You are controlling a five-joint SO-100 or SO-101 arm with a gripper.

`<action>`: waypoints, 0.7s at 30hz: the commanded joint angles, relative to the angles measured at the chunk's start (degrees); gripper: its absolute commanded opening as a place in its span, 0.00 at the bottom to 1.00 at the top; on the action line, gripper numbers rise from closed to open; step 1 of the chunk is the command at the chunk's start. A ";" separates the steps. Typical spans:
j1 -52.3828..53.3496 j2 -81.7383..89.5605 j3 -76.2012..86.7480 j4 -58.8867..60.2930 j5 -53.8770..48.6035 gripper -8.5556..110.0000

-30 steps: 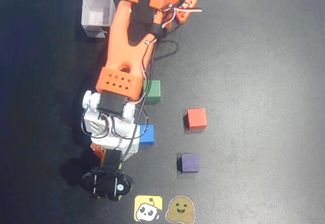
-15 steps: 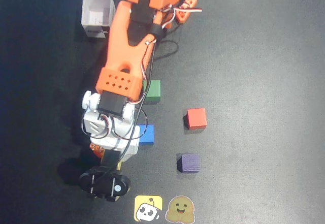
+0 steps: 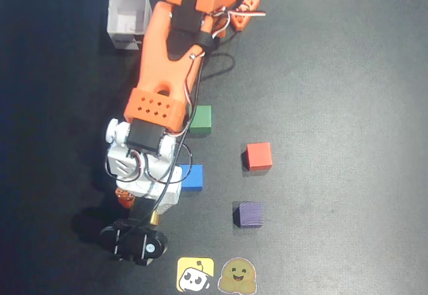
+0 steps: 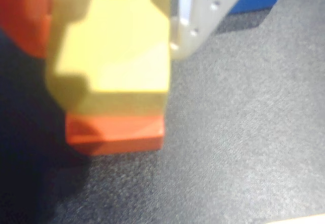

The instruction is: Put the yellow cube on top of the orange cube.

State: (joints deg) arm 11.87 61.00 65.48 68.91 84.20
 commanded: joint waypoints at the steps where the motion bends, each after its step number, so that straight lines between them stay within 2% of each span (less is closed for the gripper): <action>1: 0.35 0.53 -2.55 0.35 0.53 0.23; 21: -0.35 3.52 -0.70 2.29 2.37 0.24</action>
State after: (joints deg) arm 11.87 61.00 65.48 70.66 86.13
